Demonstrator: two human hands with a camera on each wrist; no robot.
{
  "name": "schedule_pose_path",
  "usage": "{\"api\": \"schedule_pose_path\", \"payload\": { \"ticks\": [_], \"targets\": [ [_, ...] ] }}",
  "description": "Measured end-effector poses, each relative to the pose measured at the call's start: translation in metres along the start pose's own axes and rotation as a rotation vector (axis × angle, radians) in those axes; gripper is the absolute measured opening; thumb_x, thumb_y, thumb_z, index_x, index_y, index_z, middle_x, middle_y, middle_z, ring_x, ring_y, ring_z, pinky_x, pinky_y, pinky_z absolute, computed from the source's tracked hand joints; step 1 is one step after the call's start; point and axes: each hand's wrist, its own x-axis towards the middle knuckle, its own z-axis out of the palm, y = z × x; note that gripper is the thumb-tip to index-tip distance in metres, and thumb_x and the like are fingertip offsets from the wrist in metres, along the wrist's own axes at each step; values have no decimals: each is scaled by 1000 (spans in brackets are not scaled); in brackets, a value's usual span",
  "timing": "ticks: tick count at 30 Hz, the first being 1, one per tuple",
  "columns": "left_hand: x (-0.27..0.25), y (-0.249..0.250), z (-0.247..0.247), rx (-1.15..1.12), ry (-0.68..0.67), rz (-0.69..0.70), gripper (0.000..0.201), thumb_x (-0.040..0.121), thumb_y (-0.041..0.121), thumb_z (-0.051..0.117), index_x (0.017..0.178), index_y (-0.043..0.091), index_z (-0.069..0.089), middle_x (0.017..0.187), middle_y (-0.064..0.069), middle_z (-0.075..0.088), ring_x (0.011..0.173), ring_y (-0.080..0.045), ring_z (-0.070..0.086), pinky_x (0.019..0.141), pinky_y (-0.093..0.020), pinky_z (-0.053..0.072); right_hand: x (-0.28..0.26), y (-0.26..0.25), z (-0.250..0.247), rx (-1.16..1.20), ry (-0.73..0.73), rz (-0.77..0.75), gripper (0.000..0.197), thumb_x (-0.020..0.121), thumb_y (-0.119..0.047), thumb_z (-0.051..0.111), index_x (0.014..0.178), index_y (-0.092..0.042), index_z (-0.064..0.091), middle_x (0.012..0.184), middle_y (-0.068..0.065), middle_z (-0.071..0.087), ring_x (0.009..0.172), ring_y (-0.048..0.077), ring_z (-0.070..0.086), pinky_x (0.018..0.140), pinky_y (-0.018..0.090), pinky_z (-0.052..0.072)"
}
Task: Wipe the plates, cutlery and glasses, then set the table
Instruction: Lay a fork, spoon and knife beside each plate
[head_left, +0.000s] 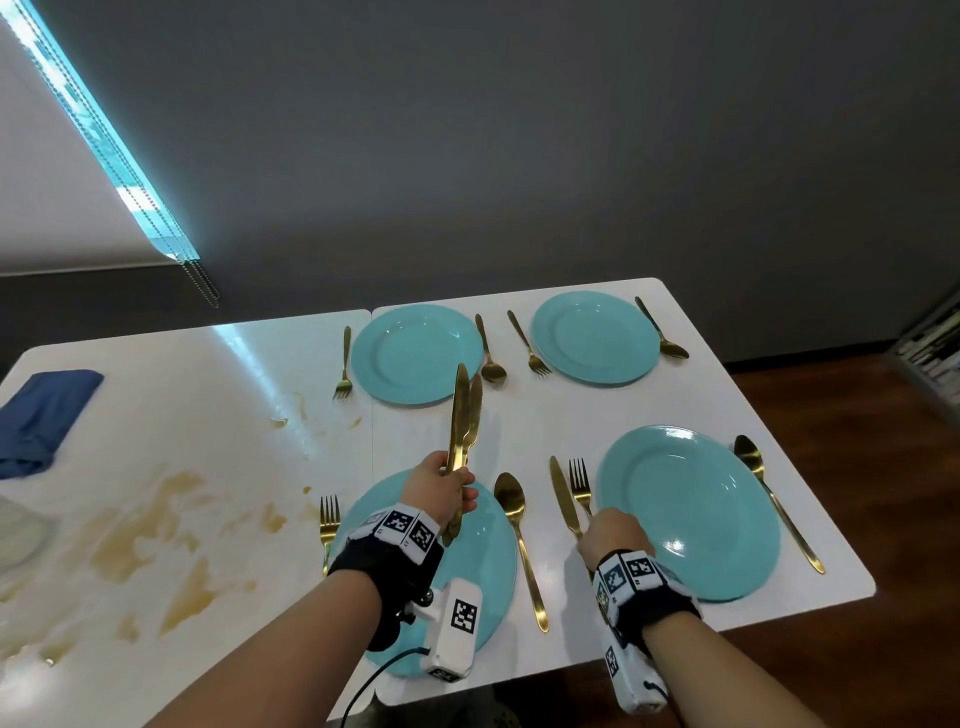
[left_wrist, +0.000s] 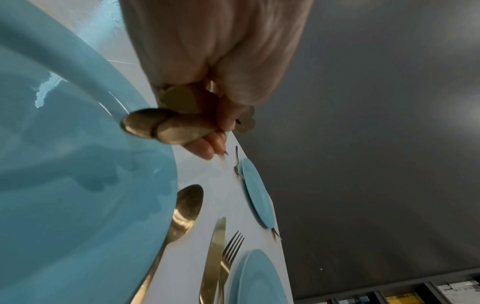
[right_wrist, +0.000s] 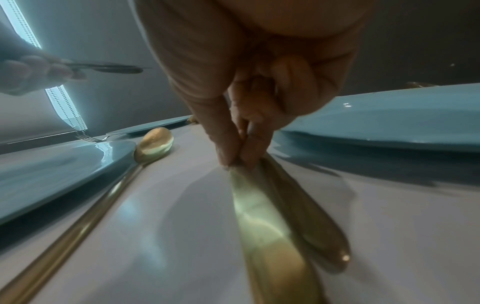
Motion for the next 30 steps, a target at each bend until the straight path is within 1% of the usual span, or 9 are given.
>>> {"api": "schedule_pose_path", "payload": {
  "ticks": [3,8,15,19,21,23,26,28,30],
  "targets": [
    [-2,0,2,-4,1,3,9,95,5,48,103,8,52,80,-7,58,63,-15,57,73,-29,55,-2,2,0,-9,1,-21,17,92,-19,53,97,-7,63,99,7,65,85,19,59,75,26,48],
    [-6,-1,4,3,8,3,10,95,6,48,103,8,53,78,-7,60,64,-15,58,73,-29,55,-5,5,0,-10,16,-46,18,92,-20,53,99,-7,63,85,3,56,78,18,54,70,23,45],
    [-16,2,-1,-55,-31,-23,10,97,8,43,91,10,50,75,-9,59,62,-17,57,60,-25,49,-13,-7,-11,-5,38,-107,22,93,-22,50,103,-9,64,91,4,61,80,19,56,67,25,43],
    [-13,10,-6,-47,-68,-30,11,98,4,38,92,9,45,69,-13,57,55,-21,54,50,-27,42,-26,-38,-31,68,146,-375,30,93,-27,47,120,-20,60,123,2,61,112,22,57,89,27,44],
    [-10,17,-8,21,-87,-7,15,97,3,38,86,10,44,69,-13,57,53,-21,54,48,-25,41,-31,-60,-39,83,198,-579,33,93,-25,47,124,-24,58,129,-3,57,117,18,53,95,26,41],
    [-7,24,-11,109,-102,28,14,95,4,40,84,11,44,70,-13,60,51,-22,55,46,-25,42,-38,-84,-43,67,232,-761,30,91,-17,50,118,-20,62,123,-3,60,110,16,55,91,24,43],
    [-2,33,-20,211,-125,74,8,93,8,42,87,11,47,76,-15,63,51,-23,57,45,-25,44,-36,-110,-41,40,295,-939,18,81,-4,57,89,-11,71,91,5,66,83,15,60,69,18,49],
    [4,36,-30,264,-140,81,7,94,10,42,91,11,48,80,-15,66,53,-22,59,45,-25,45,-36,-122,-41,-149,251,-957,22,88,-7,50,96,-14,69,98,4,64,96,19,58,76,25,46],
    [10,39,-40,289,-167,78,6,94,9,41,94,11,47,84,-17,67,53,-22,60,45,-25,47,-37,-129,-47,-329,190,-927,26,93,-11,45,106,-17,67,110,3,62,106,21,53,75,28,38]
  ]
}}
